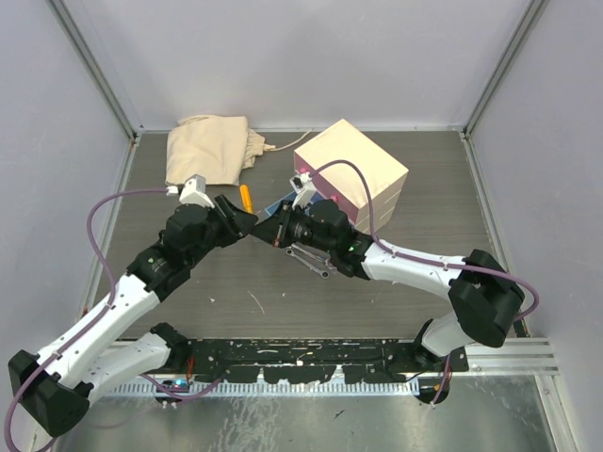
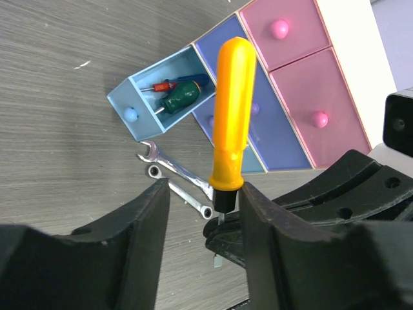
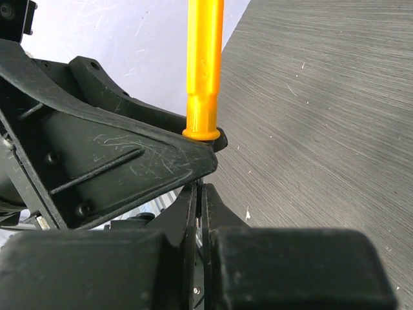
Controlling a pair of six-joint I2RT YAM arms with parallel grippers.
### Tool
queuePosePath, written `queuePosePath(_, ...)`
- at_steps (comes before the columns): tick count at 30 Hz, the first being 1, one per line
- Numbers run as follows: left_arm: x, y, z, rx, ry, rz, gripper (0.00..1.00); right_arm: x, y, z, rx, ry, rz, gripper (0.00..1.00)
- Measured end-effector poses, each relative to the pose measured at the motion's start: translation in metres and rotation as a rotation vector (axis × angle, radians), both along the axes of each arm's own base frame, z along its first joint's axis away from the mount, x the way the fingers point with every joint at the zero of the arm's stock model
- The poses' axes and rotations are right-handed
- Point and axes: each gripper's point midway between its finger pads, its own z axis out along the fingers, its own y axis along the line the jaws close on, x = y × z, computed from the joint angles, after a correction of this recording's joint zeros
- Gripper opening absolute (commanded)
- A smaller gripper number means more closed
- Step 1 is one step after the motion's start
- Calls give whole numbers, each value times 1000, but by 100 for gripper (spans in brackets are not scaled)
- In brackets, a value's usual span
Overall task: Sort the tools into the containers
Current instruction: Pick up the screwdriver from the center of the board, then place the screwdriver in the drawer.
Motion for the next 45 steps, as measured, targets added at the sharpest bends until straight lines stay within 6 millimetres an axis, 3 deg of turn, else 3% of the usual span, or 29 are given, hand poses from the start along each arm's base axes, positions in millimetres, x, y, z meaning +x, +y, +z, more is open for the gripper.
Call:
queuePosePath(3, 1, -6, 0, -15, 9, -5, 23, 1, 0, 0, -1, 2, -3, 1)
queuePosePath(10, 0, -18, 5, -50, 14, -21, 6, 4, -1, 0, 1, -2, -19, 1)
queuePosePath(12, 0, -17, 5, -42, 10, -18, 1, 4, -1, 0, 2, -3, -20, 12)
queuePosePath(15, 0, -17, 4, -20, -1, -23, 0, 5, -2, -1, -5, -11, -21, 40)
queuePosePath(17, 1, -16, 3, 16, -17, -35, 0, 5, -3, -5, -28, -24, -23, 48)
queuePosePath(20, 3, -17, 4, 106, -51, -84, 0, 4, -14, -12, -86, -46, -42, 51)
queuePosePath(27, 16, -30, 17, 343, -129, -258, 0, -3, -69, -11, -215, -137, -155, 53)
queuePosePath(32, 33, -42, 13, 529, -118, -386, 0, -10, -117, -23, -311, -168, -261, 53)
queuePosePath(35, 47, -54, -3, 623, -70, -468, 0, -14, -146, -31, -372, -168, -325, 56)
queuePosePath(39, 63, -65, -41, 749, 34, -582, 0, -18, -177, -28, -427, -176, -406, 58)
queuePosePath(45, 66, -66, -85, 836, 173, -698, 0, -25, -206, -21, -449, -183, -468, 58)
